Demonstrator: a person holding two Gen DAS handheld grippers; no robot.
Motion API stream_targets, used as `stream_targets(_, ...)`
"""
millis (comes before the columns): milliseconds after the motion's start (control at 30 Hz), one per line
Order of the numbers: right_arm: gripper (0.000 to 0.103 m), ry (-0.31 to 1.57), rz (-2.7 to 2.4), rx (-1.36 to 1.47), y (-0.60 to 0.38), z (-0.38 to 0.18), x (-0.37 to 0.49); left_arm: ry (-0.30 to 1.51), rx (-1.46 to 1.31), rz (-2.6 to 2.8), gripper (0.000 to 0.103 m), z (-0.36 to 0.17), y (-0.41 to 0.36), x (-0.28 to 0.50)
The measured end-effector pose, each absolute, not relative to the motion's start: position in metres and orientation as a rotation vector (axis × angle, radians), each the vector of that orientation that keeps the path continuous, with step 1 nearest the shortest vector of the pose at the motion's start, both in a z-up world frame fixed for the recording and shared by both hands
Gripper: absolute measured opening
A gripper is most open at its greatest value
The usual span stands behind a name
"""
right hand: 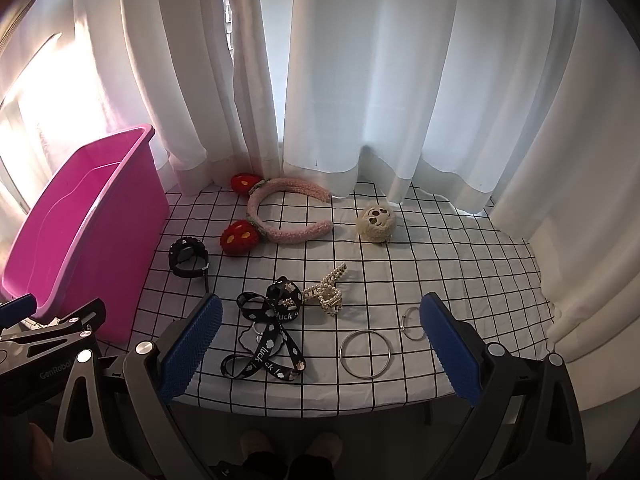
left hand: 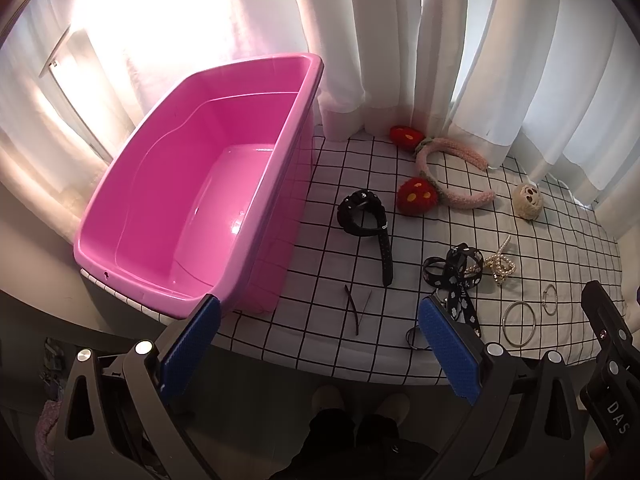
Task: Organize jewelry
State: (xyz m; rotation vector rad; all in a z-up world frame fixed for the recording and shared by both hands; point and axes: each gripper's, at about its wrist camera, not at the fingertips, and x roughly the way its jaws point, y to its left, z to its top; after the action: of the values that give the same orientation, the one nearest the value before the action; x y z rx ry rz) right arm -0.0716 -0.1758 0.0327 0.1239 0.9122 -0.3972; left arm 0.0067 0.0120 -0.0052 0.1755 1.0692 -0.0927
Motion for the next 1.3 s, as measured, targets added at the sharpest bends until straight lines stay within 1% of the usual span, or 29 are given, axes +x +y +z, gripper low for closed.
stream_targets(1300, 0.094, 0.907, -0.396, 0.12, -0.1754, 0.0343, -0.0712, 1.057, 0.172, -0.094, 0.097, -0.0008, 0.017, 0.0087)
